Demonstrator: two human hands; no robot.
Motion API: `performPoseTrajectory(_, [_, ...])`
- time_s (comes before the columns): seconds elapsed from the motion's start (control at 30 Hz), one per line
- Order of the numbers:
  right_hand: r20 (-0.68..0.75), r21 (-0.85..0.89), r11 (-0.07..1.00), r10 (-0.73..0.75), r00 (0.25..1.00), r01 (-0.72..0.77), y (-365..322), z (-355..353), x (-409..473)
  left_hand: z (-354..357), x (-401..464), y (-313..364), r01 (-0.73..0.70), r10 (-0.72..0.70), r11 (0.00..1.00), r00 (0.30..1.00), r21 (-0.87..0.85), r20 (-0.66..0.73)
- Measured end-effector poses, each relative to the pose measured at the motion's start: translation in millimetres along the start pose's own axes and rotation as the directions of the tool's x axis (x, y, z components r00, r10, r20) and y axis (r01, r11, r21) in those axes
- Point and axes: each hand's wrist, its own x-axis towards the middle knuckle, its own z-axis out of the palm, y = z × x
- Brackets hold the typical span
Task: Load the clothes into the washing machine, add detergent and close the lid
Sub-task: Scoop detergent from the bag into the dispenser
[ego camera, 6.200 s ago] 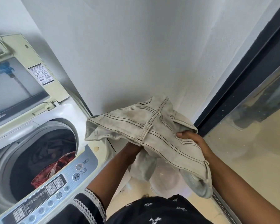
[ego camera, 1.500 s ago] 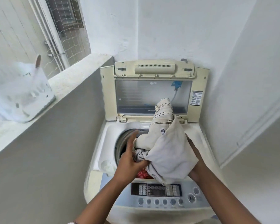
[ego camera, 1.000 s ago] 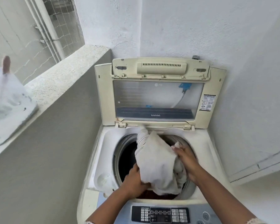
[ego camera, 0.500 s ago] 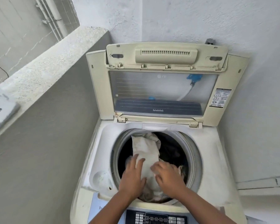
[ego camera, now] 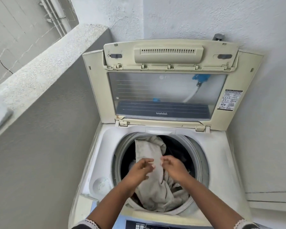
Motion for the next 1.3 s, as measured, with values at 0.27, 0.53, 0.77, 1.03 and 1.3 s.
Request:
performPoseTrajectory(0.27, [-0.036, 0.544, 0.832, 0.149, 0.988, -0.106, -47, -35, 48, -18, 59, 54, 0.005, -0.027, 0.965, 0.996, -0.261, -0.082])
performPoseTrajectory(0.53, [-0.084, 0.854, 0.518, 0.231, 0.969, -0.049, -51, -22, 81, -8, 112, 56, 0.001, -0.053, 0.887, 0.994, -0.462, -0.100])
performPoseTrajectory(0.77, [-0.036, 0.920, 0.387, 0.248, 0.968, -0.064, -44, -26, 90, 0, 130, 52, -0.020, -0.058, 0.846, 0.990, -0.533, -0.131])
performPoseTrajectory(1.03, [-0.067, 0.804, 0.586, 0.250, 0.966, -0.096, -30, -19, 93, 1, 128, 45, -0.013, -0.064, 0.874, 0.988, -0.485, -0.142])
performPoseTrajectory(1.3, [-0.033, 0.755, 0.648, 0.188, 0.982, -0.098, -24, -32, 70, 4, 120, 42, -0.007, -0.071, 0.897, 0.985, -0.442, -0.160])
